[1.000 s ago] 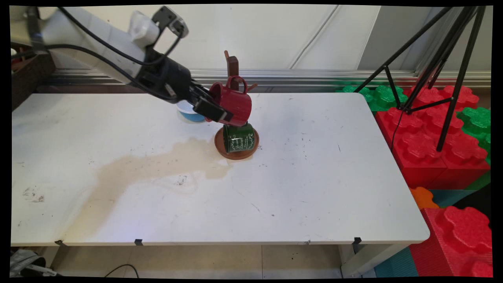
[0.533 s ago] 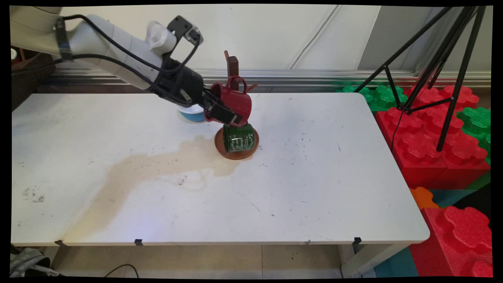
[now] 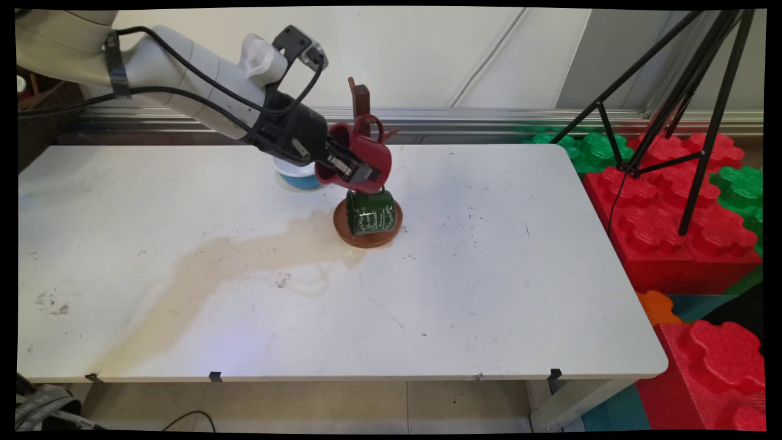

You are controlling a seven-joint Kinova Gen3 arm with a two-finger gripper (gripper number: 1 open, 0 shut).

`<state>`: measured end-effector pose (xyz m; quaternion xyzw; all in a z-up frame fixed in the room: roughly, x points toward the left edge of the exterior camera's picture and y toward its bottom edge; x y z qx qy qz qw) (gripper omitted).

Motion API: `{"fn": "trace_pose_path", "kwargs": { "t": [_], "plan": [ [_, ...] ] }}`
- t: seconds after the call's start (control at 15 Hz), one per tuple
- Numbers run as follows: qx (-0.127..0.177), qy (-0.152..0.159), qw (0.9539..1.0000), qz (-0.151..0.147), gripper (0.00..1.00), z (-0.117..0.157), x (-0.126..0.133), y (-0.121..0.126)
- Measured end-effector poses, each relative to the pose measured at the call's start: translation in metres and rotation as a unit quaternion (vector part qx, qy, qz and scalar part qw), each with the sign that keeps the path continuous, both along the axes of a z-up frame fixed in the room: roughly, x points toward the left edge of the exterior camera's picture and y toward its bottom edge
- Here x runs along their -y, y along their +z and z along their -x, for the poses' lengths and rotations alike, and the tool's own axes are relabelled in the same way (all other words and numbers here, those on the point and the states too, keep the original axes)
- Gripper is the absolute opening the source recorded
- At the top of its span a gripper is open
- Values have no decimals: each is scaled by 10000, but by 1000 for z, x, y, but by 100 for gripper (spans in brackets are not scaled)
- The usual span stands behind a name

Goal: Place the picked object on the table

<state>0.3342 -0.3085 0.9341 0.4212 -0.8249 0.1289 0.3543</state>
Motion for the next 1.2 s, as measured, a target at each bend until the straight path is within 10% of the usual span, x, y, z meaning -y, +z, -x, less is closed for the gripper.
{"fn": "trace_pose_path", "kwargs": {
  "t": [1.2],
  "plan": [
    [-136, -343, 9993, -37, 0, -6, -34, 27]
  ]
}}
